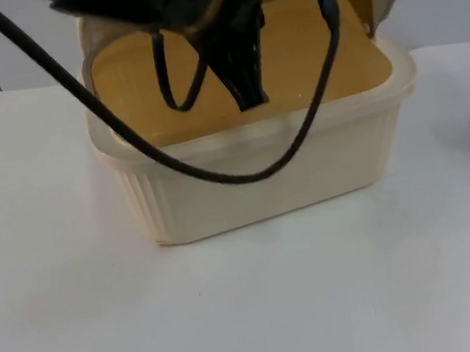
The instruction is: Open the box lid with the left hand, place the block into the box with the right hand, then close the box lid with the left hand.
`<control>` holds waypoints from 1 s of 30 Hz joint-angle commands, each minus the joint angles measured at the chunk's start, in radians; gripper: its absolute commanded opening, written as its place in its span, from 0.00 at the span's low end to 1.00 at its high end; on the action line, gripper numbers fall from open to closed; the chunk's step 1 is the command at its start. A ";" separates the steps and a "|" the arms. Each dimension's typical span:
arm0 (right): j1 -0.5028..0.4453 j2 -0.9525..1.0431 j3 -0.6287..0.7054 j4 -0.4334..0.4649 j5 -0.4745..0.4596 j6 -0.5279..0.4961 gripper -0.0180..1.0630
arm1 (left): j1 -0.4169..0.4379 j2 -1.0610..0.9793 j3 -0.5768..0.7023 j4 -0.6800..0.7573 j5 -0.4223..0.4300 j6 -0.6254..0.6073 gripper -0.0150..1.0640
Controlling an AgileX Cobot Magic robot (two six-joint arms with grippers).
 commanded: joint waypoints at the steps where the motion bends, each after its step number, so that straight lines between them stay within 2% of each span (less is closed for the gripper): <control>1: -0.005 -0.002 0.000 -0.003 -0.013 -0.003 0.98 | 0.016 -0.009 -0.013 -0.018 -0.011 -0.006 0.01; 8: -0.005 -0.002 0.000 -0.003 -0.015 -0.003 0.98 | 0.118 -0.009 -0.013 -0.001 -0.062 -0.006 0.01; 12: -0.005 -0.002 0.000 -0.003 -0.015 -0.003 0.98 | 0.125 -0.011 -0.013 -0.004 -0.034 -0.006 0.01; 16: -0.005 -0.002 0.000 -0.003 -0.015 -0.003 0.98 | 0.110 -0.024 -0.013 -0.086 -0.029 -0.006 0.01; 18: -0.005 -0.002 0.000 -0.003 -0.017 -0.003 0.98 | 0.097 -0.031 -0.013 -0.158 -0.027 -0.006 0.01; 20: -0.005 -0.002 0.000 -0.005 -0.019 -0.003 0.98 | 0.070 -0.056 -0.013 -0.298 -0.008 -0.006 0.01; 21: -0.005 -0.002 0.000 -0.005 -0.019 -0.003 0.98 | 0.070 -0.056 -0.013 -0.298 -0.008 -0.006 0.01; 26: -0.005 -0.002 0.000 -0.005 -0.023 -0.003 0.98 | 0.054 -0.135 -0.013 -0.671 -0.002 -0.006 0.01; 30: -0.005 -0.002 0.000 -0.005 -0.025 -0.003 0.98 | 0.054 -0.208 -0.013 -0.747 0.000 -0.006 0.01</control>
